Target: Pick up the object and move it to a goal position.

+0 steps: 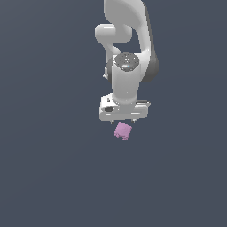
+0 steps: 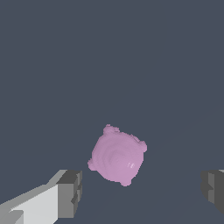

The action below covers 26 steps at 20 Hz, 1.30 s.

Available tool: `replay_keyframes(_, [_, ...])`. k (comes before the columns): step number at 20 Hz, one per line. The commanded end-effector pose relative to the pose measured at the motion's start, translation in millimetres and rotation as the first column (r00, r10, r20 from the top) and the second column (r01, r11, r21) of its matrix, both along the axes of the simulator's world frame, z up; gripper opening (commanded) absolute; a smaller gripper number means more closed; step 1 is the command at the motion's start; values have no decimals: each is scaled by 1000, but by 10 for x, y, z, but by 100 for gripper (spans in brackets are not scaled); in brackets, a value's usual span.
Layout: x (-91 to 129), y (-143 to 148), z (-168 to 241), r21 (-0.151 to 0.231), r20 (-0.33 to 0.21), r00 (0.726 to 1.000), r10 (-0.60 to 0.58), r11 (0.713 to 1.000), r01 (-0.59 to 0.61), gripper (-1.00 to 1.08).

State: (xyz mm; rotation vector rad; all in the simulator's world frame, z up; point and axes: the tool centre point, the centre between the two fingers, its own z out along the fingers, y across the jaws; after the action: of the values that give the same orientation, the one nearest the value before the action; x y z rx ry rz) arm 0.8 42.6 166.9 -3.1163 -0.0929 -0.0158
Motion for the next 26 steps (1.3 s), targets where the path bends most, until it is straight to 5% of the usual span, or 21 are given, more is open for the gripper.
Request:
replay_keyframes(1, [0, 0, 0, 0, 0, 1000, 0, 1000, 0, 100])
replay_keyframes(26, [-93, -49, -294, -5, -27, 984, -176, 984, 176, 100])
